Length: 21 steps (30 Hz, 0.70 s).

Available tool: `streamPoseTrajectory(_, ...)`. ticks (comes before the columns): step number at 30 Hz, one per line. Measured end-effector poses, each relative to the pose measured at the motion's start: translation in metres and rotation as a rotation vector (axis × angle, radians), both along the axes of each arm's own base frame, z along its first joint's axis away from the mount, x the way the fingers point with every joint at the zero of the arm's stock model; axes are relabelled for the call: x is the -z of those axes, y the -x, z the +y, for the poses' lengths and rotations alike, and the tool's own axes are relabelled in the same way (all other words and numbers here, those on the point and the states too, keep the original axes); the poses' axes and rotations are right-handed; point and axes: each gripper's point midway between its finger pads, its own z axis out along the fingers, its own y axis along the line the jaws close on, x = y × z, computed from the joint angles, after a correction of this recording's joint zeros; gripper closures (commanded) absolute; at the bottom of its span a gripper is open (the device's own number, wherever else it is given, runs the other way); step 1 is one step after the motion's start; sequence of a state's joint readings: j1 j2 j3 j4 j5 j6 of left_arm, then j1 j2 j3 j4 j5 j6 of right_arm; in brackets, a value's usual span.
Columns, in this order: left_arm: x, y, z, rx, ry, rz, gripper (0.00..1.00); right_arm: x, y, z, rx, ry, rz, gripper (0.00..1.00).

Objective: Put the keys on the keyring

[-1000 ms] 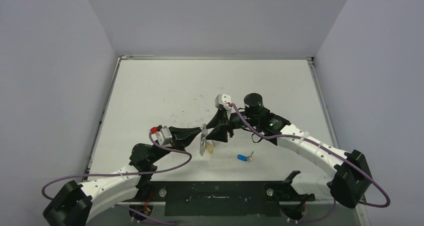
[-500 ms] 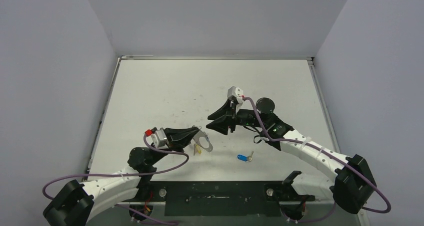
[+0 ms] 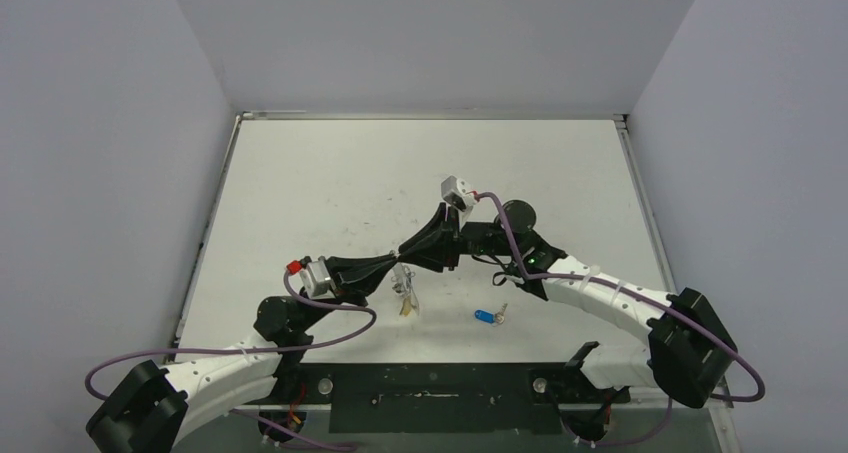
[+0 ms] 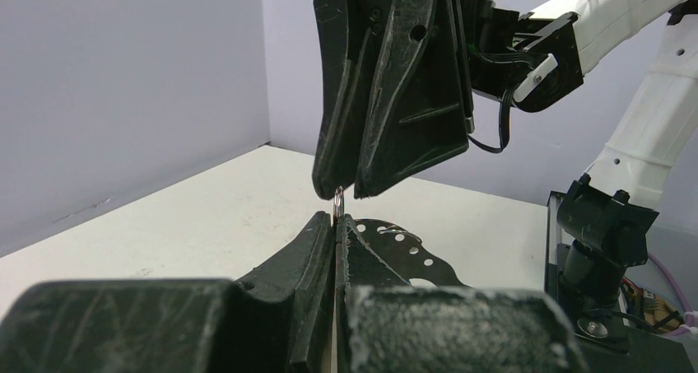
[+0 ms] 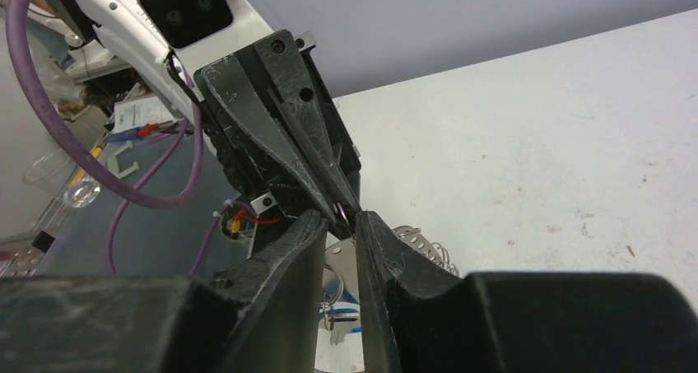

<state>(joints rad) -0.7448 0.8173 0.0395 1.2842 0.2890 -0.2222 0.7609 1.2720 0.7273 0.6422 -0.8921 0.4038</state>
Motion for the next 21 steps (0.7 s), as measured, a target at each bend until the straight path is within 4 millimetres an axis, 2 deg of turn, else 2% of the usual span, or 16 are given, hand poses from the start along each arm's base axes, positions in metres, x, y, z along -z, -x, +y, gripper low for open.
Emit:
streamPoseTrajectory(5, 0.0002, 0.0004, -0.0003, 0.003, -0.001, 0.001, 1.0, 0.005, 0.0038, 0.0026, -0.024, 0.009, 0.009, 0.79)
streamPoseTrajectory(6, 0.0002, 0.0004, -0.0003, 0.003, -0.001, 0.001, 1.0, 0.005, 0.0038, 0.0026, -0.025, 0.009, 0.008, 0.8)
streamPoseTrajectory(8, 0.0003, 0.0005, -0.0003, 0.004, -0.001, 0.001, 1.0, 0.0051, 0.004, 0.0025, -0.026, 0.01, 0.006, 0.89)
streamPoseTrajectory(12, -0.0007, 0.0011, -0.0001, 0.005, 0.002, -0.002, 1.0, 0.0057, 0.0036, 0.0024, -0.026, 0.012, -0.002, 0.9)
streamPoseTrajectory(14, -0.0011, 0.0014, 0.0, 0.006, 0.002, -0.003, 1.0, 0.0056, 0.0035, 0.0023, -0.026, 0.011, -0.006, 0.85)
streamPoseTrajectory(17, -0.0018, 0.0019, 0.0002, 0.007, 0.004, -0.005, 1.0, 0.0058, 0.0044, 0.002, -0.032, 0.012, -0.011, 0.59)
streamPoseTrajectory(19, -0.0028, 0.0023, 0.0005, 0.007, 0.007, -0.008, 1.0, 0.0074, 0.0055, 0.0017, -0.039, 0.018, -0.012, 0.53)
streamPoseTrajectory(21, -0.0044, 0.0029, 0.0011, 0.007, 0.011, -0.013, 1.0, 0.0092, 0.0065, 0.001, -0.045, 0.025, -0.019, 0.52)
